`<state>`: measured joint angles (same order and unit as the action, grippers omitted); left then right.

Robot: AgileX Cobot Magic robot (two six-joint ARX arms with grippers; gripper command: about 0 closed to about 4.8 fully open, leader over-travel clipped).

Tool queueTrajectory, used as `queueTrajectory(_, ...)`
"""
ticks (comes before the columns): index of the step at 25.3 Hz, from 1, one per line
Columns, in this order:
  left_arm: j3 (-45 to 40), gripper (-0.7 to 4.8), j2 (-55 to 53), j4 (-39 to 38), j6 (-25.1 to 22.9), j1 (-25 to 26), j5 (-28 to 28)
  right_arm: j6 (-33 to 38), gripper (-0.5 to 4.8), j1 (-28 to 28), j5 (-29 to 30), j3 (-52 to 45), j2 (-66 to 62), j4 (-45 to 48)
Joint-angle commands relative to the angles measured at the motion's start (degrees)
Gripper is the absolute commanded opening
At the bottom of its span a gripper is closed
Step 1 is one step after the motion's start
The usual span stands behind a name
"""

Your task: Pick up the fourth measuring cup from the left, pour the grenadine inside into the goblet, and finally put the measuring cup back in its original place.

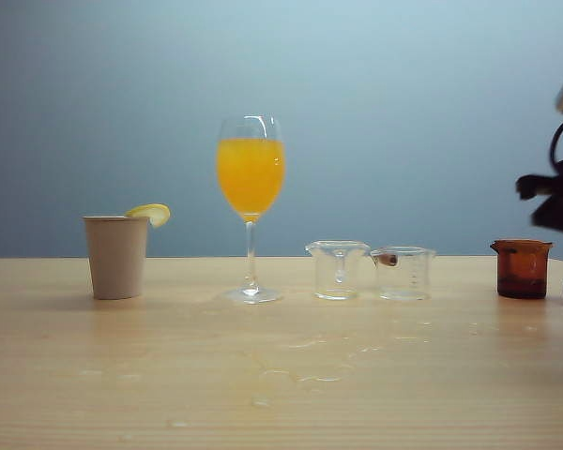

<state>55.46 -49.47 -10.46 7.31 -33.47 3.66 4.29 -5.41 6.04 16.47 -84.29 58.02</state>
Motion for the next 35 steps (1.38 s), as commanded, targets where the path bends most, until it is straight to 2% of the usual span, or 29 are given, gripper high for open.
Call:
queueTrajectory(1,0.28,-0.06,0.09,0.52,-0.20,0.07,0.04,2.38,1.52,-0.04,1.53,1.09,-3.93,5.42)
queueTrajectory(4,0.28,-0.06,0.09,0.52,-0.20,0.07,0.04,2.38,2.14,-0.04,1.01,1.70,-6.54,7.67)
queueTrajectory(7,0.28,-0.06,0.07,0.52,-0.20,0.07,0.04,2.38,3.10,-0.04,0.02,2.34,-7.23,7.76)
queueTrajectory(9,0.28,-0.06,-0.02,0.55,-0.20,0.07,0.04,2.36,3.41,-0.04,-0.42,2.62,-7.30,7.72)
queueTrajectory(15,0.28,-0.06,-0.26,0.68,-0.20,0.11,0.04,2.12,3.41,-0.02,-4.68,3.21,-7.89,7.39)
queueTrajectory(19,0.28,-0.06,-0.26,0.68,-0.20,0.11,0.04,2.12,3.43,-0.02,-5.01,4.07,-9.20,7.26)
queueTrajectory(23,0.28,-0.06,-0.26,0.68,-0.20,0.11,0.04,2.12,4.00,-0.02,-5.07,6.19,-11.41,7.13)
queueTrajectory(26,0.28,-0.06,-0.26,0.68,-0.20,0.11,0.04,2.12,4.04,-0.02,-5.05,8.09,-13.05,6.34)
queueTrajectory(28,0.28,-0.06,-0.26,0.68,-0.20,0.11,0.04,2.12,4.37,-0.02,-5.07,9.14,-13.99,6.21)
queueTrajectory(35,0.28,-0.06,-0.26,0.66,-0.20,0.11,0.02,2.12,4.42,0.00,-7.65,10.82,-15.23,5.51)
